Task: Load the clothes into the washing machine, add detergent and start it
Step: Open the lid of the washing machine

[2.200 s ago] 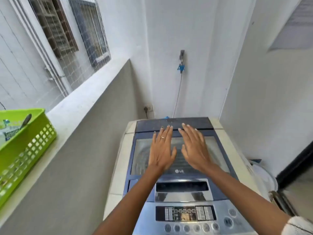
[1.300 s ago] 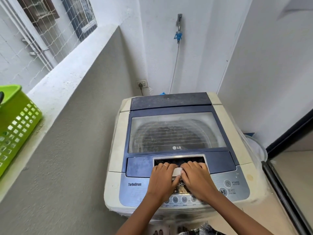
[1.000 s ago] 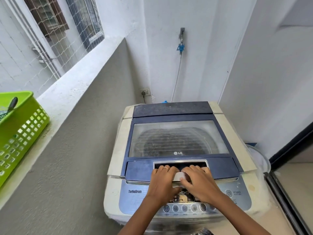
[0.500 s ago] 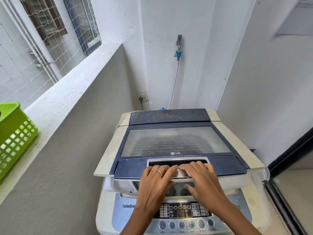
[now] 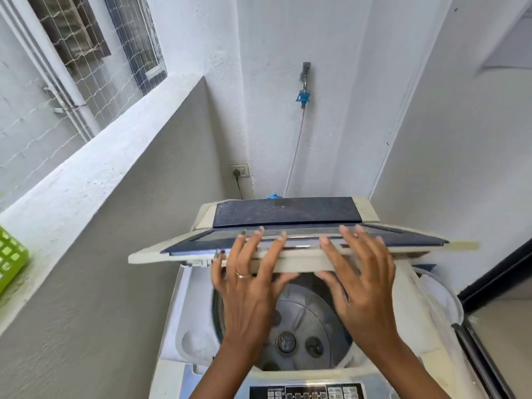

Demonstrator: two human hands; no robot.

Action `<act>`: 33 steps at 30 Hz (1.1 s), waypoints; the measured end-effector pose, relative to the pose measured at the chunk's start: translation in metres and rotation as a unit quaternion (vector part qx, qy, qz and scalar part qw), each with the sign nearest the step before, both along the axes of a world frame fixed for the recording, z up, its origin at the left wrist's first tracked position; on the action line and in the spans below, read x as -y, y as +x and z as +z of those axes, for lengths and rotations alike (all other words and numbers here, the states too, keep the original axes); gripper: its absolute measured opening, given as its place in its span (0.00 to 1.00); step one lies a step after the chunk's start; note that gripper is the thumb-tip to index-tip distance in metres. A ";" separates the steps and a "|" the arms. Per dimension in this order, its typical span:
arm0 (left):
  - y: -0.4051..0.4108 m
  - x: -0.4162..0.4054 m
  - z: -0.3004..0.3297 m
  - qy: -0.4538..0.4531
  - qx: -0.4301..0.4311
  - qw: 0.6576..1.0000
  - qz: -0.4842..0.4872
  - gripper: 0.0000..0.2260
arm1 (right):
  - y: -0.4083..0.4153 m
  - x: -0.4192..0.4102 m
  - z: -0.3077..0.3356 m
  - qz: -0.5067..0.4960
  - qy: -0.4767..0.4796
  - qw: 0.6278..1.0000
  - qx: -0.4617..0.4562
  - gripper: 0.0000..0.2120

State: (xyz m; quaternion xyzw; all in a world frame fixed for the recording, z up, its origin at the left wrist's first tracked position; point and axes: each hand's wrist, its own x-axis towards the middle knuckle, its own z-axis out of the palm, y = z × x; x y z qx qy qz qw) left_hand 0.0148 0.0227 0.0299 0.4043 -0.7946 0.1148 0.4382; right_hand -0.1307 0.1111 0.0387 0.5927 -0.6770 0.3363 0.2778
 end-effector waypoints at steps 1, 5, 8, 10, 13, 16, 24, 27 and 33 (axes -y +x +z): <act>-0.005 0.008 0.005 0.001 0.001 1.000 0.002 0.21 | -0.003 0.009 0.002 -0.002 -0.011 1.000 -0.004 0.21; -0.023 0.049 0.020 -0.025 0.038 0.999 0.001 0.23 | -0.020 0.049 0.012 -0.030 -0.014 0.998 -0.046 0.22; -0.033 0.076 0.033 -0.056 0.052 0.997 0.002 0.25 | -0.035 0.076 0.024 -0.055 -0.009 0.996 -0.069 0.24; -0.041 0.093 0.043 -0.070 0.052 0.996 0.003 0.26 | -0.041 0.093 0.034 -0.061 -0.008 0.996 -0.067 0.24; -0.055 0.118 0.057 -0.071 0.049 0.996 0.002 0.27 | -0.051 0.118 0.051 -0.068 -0.008 0.996 -0.050 0.24; -0.068 0.141 0.069 -0.053 0.042 0.998 -0.004 0.27 | -0.062 0.142 0.063 -0.077 0.006 0.996 -0.041 0.24; -0.090 0.185 0.077 -0.042 0.029 0.999 -0.019 0.23 | -0.080 0.182 0.075 -0.090 0.025 0.995 -0.022 0.23; -0.098 0.197 0.079 -0.026 0.020 0.999 -0.028 0.23 | -0.085 0.195 0.078 -0.093 0.039 0.995 -0.011 0.23; -0.108 0.216 0.083 0.007 0.021 0.999 -0.044 0.23 | -0.094 0.212 0.083 -0.093 0.075 0.993 0.003 0.25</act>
